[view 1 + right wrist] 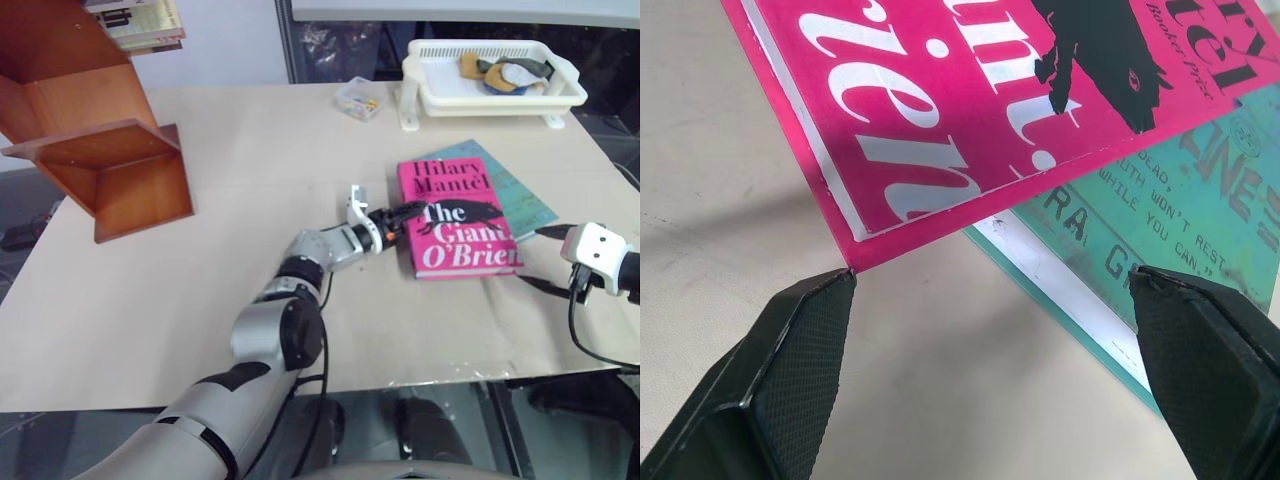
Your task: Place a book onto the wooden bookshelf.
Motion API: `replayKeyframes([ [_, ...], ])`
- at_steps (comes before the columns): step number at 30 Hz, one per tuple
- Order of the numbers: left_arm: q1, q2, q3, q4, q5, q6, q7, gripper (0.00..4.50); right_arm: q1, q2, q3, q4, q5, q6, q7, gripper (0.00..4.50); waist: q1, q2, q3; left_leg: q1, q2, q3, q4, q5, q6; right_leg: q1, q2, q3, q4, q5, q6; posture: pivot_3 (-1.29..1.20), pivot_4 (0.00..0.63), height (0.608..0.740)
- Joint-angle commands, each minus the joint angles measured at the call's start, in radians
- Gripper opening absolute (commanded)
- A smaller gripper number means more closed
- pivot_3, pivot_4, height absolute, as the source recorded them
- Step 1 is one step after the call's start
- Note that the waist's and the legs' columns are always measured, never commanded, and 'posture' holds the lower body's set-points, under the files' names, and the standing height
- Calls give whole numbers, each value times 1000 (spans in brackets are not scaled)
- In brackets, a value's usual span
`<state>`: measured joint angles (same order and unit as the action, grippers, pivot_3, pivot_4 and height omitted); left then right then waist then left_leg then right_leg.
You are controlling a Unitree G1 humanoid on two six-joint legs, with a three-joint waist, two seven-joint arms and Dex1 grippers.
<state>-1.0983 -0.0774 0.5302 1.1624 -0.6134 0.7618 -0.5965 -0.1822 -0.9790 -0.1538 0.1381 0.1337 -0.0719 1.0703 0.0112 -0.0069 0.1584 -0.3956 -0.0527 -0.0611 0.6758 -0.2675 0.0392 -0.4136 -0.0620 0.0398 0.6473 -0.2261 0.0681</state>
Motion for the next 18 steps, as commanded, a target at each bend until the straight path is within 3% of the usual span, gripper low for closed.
replayKeyframes([
  [1,-27,-15,-3,5,-18,7,-43,2383,-8,-16,-20,-16,5,-15,-5,4500,0,0,0,0,0,0,0,0,0,0,0,0,0,0,0,0,150,740],
  [4,-32,-17,-3,13,-16,26,-42,2383,-12,-16,-19,-15,5,-14,-5,4500,0,0,0,0,0,0,0,0,0,0,0,0,0,0,0,0,150,740],
  [7,-34,-15,-17,18,-3,43,-48,1635,-13,-16,-18,-14,5,-14,-4,4500,0,0,0,0,0,0,0,0,0,0,0,0,0,0,0,0,150,740],
  [9,-34,-14,-35,20,14,51,-52,781,-14,-15,-17,-14,5,-13,-4,4500,1,0,0,0,0,0,0,0,0,0,0,0,0,0,0,0,150,740],
  [10,-33,-14,-41,21,17,55,-52,588,-14,-15,-17,-15,5,-13,-4,4500,1,0,0,0,0,0,0,0,0,0,0,0,0,0,0,0,150,740],
  [18,-42,1,1,-6,-24,43,-72,576,-14,-4,-22,-24,19,-1,-10,4500,0,0,0,0,0,0,0,0,0,0,0,0,0,0,0,0,150,740],
])
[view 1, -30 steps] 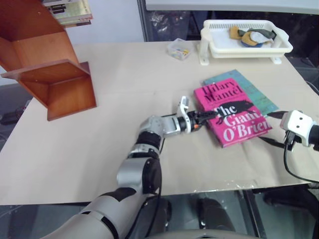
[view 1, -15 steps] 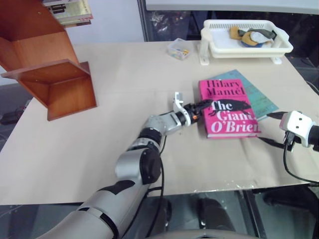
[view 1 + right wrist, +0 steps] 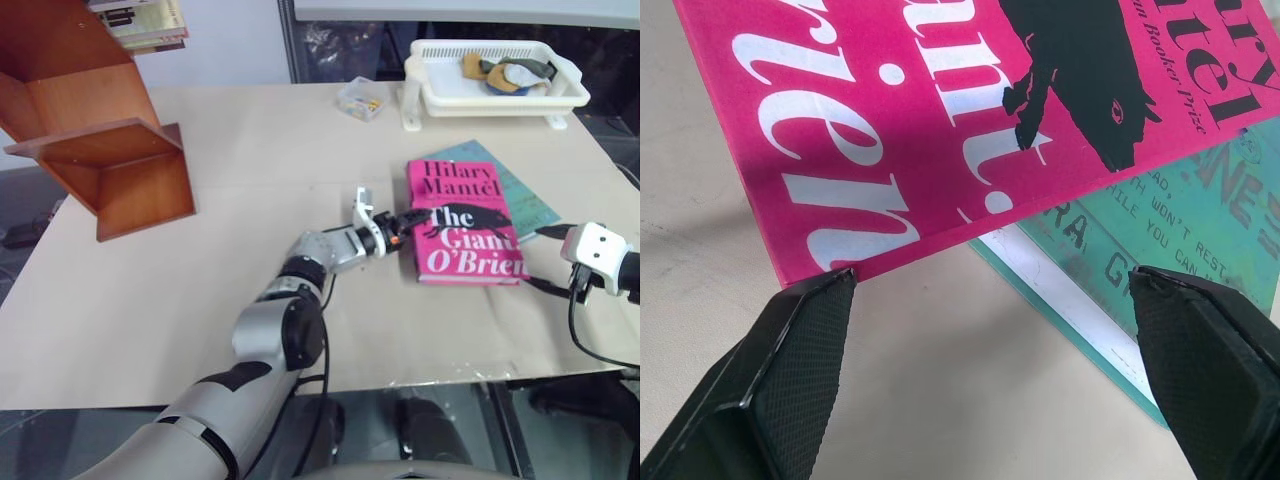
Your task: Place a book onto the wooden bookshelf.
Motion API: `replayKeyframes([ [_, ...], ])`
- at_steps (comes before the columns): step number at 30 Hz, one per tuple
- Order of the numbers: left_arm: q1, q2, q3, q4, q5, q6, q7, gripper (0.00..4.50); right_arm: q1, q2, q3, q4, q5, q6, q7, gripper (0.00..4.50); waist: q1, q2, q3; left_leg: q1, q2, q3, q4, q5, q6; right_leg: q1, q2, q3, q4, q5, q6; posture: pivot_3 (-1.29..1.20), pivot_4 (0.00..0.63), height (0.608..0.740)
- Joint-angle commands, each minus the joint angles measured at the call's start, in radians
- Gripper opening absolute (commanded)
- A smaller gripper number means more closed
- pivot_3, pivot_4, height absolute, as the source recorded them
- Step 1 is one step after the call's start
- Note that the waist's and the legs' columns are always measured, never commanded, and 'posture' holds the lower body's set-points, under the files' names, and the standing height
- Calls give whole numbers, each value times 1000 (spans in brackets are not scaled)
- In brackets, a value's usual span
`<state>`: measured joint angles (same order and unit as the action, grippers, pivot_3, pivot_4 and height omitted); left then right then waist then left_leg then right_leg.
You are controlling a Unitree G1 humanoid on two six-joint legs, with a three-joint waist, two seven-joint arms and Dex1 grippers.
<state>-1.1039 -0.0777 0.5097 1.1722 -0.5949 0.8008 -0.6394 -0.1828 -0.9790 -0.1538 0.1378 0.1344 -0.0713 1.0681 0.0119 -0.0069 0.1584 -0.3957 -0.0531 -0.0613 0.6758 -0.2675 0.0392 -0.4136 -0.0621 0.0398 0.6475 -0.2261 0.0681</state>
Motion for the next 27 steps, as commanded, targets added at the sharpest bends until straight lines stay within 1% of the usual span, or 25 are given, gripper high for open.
replayKeyframes([
  [1,-37,7,30,-34,-54,3,-33,576,-10,6,-33,-37,43,13,-7,4500,0,0,0,0,0,0,0,0,0,0,0,0,0,0,0,0,150,740],
  [5,-42,27,52,-109,-95,-12,-44,576,0,33,-71,-70,125,61,-3,4500,-3,0,0,0,0,0,0,0,0,0,0,0,0,0,0,0,150,740],
  [9,-52,38,44,-234,-113,-65,-26,576,2,67,-132,-103,232,135,-11,4500,-2,0,0,0,1,0,0,0,0,0,0,0,0,0,0,0,150,740],
  [14,-45,46,-90,-532,-35,-209,-22,576,-27,105,-203,-98,357,225,-24,4500,1,-1,1,-1,1,0,0,0,0,0,-1,0,-1,0,0,0,150,740],
  [17,1,88,-243,-657,116,-355,-31,576,-49,126,-216,-91,406,269,-25,4500,1,0,0,-1,1,0,0,0,0,0,-1,1,-1,0,0,0,150,740],
  [19,46,144,-371,-742,248,-475,-57,576,-63,140,-224,-92,449,301,-13,4500,0,0,0,-1,1,0,0,0,0,0,-1,1,-1,0,0,0,150,740],
  [22,109,275,-560,-852,457,-620,-81,576,-76,152,-231,-107,520,347,30,4500,-2,0,0,0,1,1,-2,0,0,-1,0,2,-1,0,0,0,150,740],
  [24,129,365,-641,-900,582,-677,-62,576,-84,157,-233,-120,570,388,57,4500,0,0,0,0,1,1,-2,0,0,-1,0,2,-1,0,0,0,150,740],
  [27,151,480,-698,-973,701,-711,-56,576,-85,157,-228,-157,647,461,103,4500,0,0,0,-1,1,1,-2,0,0,-1,0,2,-1,0,0,0,150,740],
])
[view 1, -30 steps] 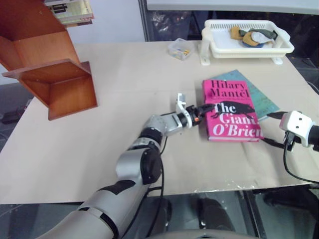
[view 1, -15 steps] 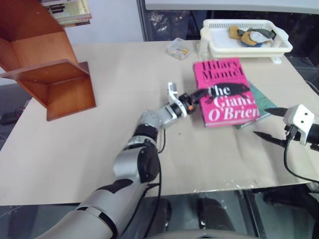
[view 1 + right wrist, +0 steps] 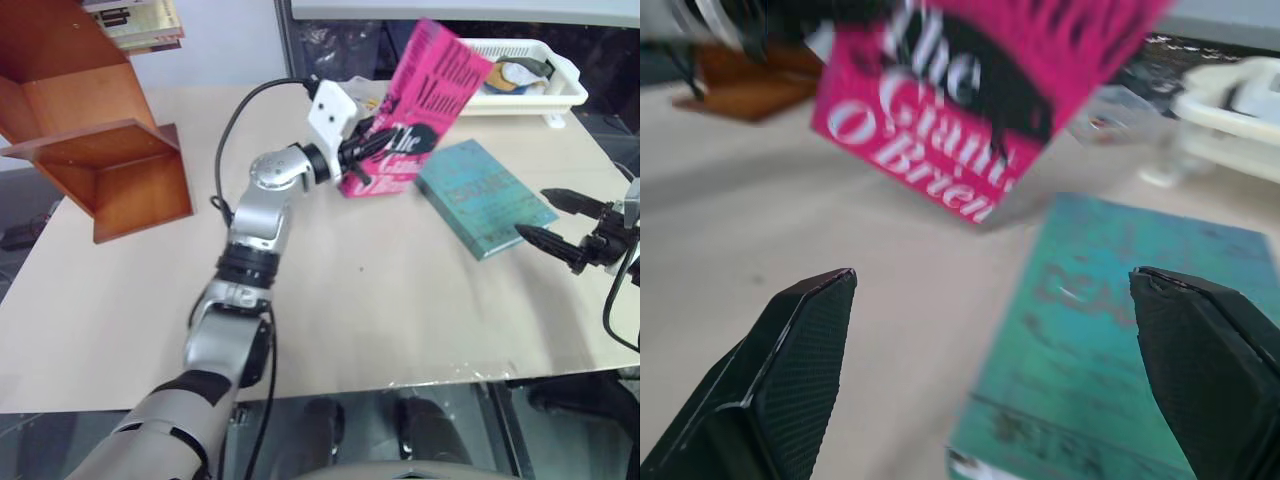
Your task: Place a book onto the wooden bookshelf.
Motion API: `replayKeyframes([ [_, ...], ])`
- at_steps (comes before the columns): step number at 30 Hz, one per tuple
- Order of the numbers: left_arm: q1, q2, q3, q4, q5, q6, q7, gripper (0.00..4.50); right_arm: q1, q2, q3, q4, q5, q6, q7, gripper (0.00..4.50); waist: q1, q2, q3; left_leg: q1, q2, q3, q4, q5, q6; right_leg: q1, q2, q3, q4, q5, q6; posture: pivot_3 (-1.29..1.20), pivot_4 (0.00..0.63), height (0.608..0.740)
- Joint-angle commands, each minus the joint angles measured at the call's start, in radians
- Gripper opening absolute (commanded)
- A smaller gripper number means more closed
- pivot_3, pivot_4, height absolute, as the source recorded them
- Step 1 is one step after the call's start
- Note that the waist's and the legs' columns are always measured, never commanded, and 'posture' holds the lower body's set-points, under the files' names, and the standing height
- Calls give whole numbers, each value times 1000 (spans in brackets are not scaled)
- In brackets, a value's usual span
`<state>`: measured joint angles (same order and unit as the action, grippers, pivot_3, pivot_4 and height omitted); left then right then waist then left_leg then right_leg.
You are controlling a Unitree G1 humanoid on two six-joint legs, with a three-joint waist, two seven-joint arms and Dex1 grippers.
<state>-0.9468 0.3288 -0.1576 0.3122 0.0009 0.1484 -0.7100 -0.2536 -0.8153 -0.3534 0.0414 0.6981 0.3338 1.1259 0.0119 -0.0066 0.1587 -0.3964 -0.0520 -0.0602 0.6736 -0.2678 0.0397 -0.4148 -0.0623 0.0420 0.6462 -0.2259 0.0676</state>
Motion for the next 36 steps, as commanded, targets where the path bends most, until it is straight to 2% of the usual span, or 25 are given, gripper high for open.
replayKeyframes([
  [1,-2,108,-39,-141,132,-59,10,576,-17,-5,-26,-69,104,76,58,4500,0,0,0,0,0,0,0,0,0,0,0,0,0,0,0,0,150,740],
  [6,-2,262,-45,-253,255,-19,2,576,-25,-4,9,-103,174,167,128,4500,1,0,0,-1,0,-1,0,-1,2,0,0,-1,-1,0,0,0,150,740],
  [10,22,376,-24,-343,313,-10,-30,576,-49,11,58,-75,132,155,144,4500,1,0,0,-1,0,-1,0,-1,2,0,0,-2,-1,0,0,0,150,740],
  [13,48,501,5,-401,346,-27,-76,576,-88,27,88,-36,110,147,159,4500,-2,0,0,-1,0,-1,0,-1,2,0,0,-2,-1,0,0,0,150,740],
  [15,57,603,44,-413,337,-62,-119,576,-129,42,115,6,85,134,177,4500,-8,0,2,-1,0,-1,0,-1,2,0,0,-2,-1,0,0,0,150,740],
  [21,64,783,88,-341,328,-163,-184,576,-194,75,152,71,55,122,224,4500,-17,-2,3,-1,0,-2,0,-1,2,0,0,-3,-1,0,0,0,150,740],
  [26,50,866,118,-255,318,-186,-208,576,-229,109,169,91,37,114,238,4500,-22,-1,3,-1,0,-2,0,-1,2,0,1,-4,-1,0,0,0,150,740],
  [29,77,892,144,-250,273,-142,-260,576,-245,118,157,80,58,128,246,4500,-24,-1,4,-1,0,-2,0,-1,3,0,1,-4,-1,0,0,0,150,740],
  [36,140,983,181,-174,274,-150,-285,576,-289,125,134,68,77,125,245,4500,-28,-1,4,-1,1,-2,0,-2,4,-1,2,-3,0,0,0,0,150,740],
])
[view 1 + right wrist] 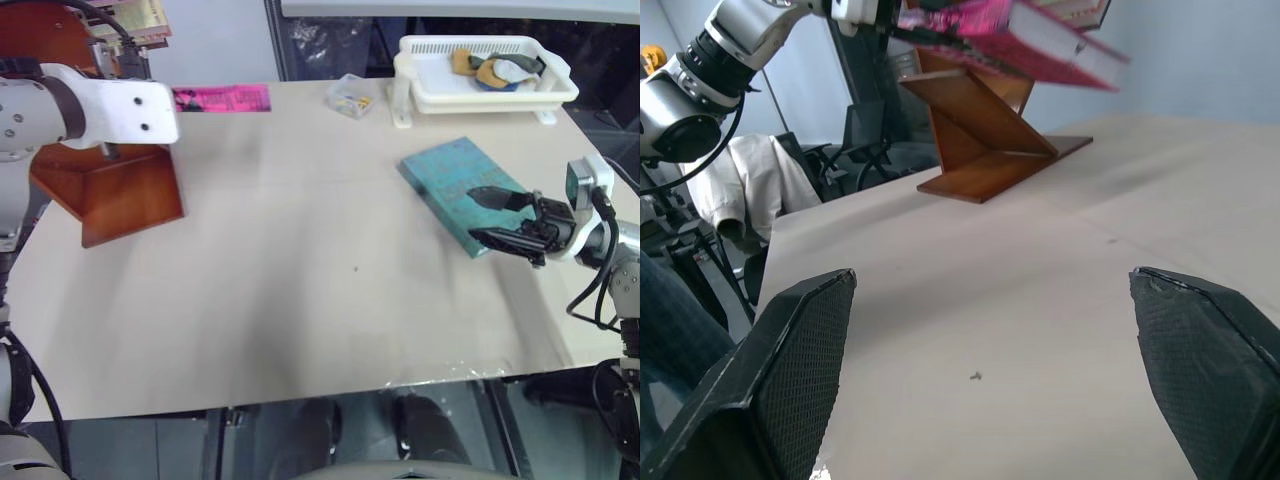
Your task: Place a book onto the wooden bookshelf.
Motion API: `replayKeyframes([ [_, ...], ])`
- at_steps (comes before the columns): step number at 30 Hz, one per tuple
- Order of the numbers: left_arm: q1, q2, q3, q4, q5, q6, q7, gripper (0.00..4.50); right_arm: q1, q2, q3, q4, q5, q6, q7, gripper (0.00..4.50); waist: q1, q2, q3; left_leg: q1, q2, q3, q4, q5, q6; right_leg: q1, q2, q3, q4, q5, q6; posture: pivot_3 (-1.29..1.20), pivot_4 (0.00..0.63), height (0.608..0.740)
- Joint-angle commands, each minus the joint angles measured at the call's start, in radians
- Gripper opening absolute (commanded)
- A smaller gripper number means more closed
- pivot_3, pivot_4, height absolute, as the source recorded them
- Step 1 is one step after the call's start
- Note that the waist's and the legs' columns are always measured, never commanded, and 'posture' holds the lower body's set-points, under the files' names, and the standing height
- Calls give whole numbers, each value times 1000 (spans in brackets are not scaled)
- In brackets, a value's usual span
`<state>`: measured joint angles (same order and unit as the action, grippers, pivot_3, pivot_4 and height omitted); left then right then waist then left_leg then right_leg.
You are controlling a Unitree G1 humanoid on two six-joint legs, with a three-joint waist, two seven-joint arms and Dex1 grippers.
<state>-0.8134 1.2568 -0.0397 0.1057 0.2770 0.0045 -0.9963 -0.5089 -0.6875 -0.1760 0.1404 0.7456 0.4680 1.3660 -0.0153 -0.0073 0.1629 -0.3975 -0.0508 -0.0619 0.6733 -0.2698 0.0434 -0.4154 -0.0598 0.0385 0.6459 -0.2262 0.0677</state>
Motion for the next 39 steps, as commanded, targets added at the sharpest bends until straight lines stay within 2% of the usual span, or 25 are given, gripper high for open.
replayKeyframes([
  [1,14,67,67,50,1,-13,7,576,-36,-4,-42,-38,31,-8,7,4500,-1,0,0,0,0,0,0,0,0,0,0,0,0,0,0,0,150,740],
  [10,44,101,83,123,1,-36,45,576,-39,9,-38,-57,28,-12,1,4500,0,0,0,0,0,1,0,-1,1,-1,0,1,1,0,0,0,150,740],
  [19,102,101,146,236,-69,-55,79,576,-48,20,-29,-28,2,-42,4,4500,-5,1,0,0,0,2,0,-1,1,-3,0,2,3,0,0,0,150,740],
  [30,14,112,115,406,-46,-160,124,576,-36,24,-28,-18,-19,-63,4,4500,-3,0,0,0,0,2,0,-1,1,-3,0,2,3,0,0,0,150,740],
  [38,-56,105,63,493,14,-225,183,4368,-28,20,-35,-24,-26,-68,-1,4500,-2,0,1,0,0,2,0,-1,1,-4,0,2,5,0,0,0,150,740],
  [39,-61,105,59,500,20,-227,184,4444,-26,20,-36,-25,-25,-68,-2,4500,-2,0,1,0,0,2,0,-1,1,-4,0,2,5,0,0,0,150,740],
])
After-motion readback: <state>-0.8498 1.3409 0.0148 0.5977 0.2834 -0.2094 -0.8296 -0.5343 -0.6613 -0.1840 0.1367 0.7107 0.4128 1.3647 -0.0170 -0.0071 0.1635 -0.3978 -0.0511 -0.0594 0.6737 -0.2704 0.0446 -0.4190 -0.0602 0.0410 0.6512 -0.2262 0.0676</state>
